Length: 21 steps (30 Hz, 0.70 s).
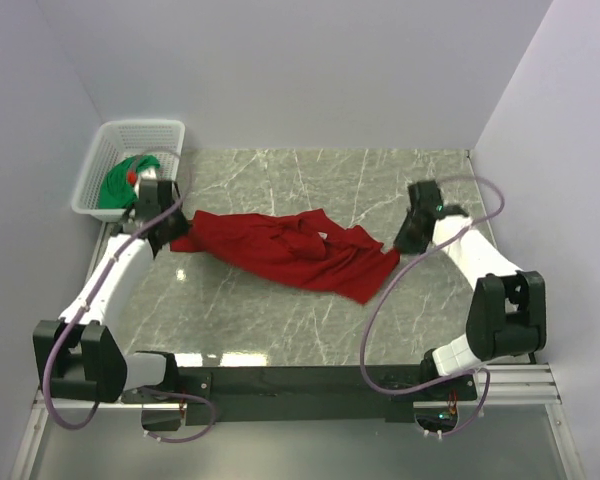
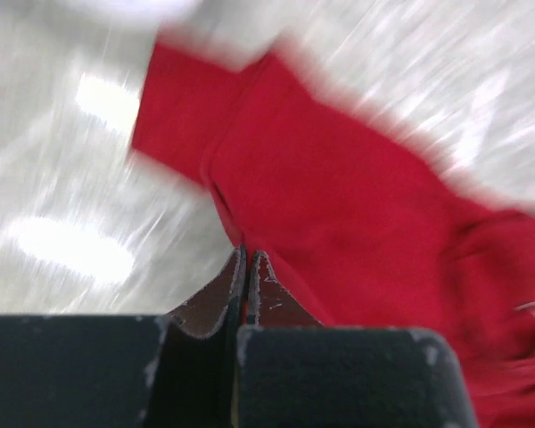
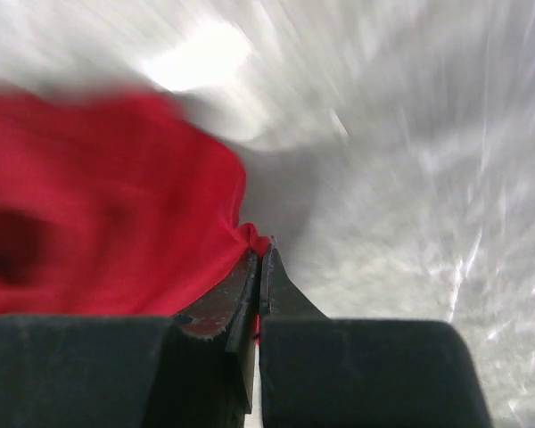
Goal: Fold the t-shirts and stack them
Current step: Flatten the tshirt out
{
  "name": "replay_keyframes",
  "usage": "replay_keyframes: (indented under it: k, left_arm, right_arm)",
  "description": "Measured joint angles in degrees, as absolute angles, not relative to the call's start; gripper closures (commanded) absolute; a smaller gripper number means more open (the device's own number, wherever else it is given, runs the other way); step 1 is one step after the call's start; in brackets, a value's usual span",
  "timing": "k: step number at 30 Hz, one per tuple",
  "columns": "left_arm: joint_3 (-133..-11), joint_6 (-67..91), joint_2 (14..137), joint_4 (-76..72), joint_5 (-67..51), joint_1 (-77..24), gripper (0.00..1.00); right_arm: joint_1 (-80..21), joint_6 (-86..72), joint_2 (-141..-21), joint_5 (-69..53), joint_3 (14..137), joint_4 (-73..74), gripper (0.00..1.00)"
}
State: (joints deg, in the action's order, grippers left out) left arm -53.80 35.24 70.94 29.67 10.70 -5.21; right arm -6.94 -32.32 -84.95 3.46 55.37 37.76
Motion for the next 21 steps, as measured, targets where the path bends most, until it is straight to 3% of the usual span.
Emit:
replay_keyframes:
  k: [9,13,21]
  left_arm:
    - [-97.4,34.5,84.7,33.2,10.4,-3.9,0.99]
    - [-113.0,34.0,87.6,33.4,9.9,-2.8,0.99]
    - [-117.5,31.7,82.0,30.9,5.7,-2.6,0.99]
  right_arm:
    - [1.3,-34.3,-85.0,3.8,93.7,40.0,1.00]
    - [5.0,-35.1,-83.9,3.6,103.7,38.2,1.00]
    - [9.0,-32.9,-70.7,3.8,102.8,29.3,1.00]
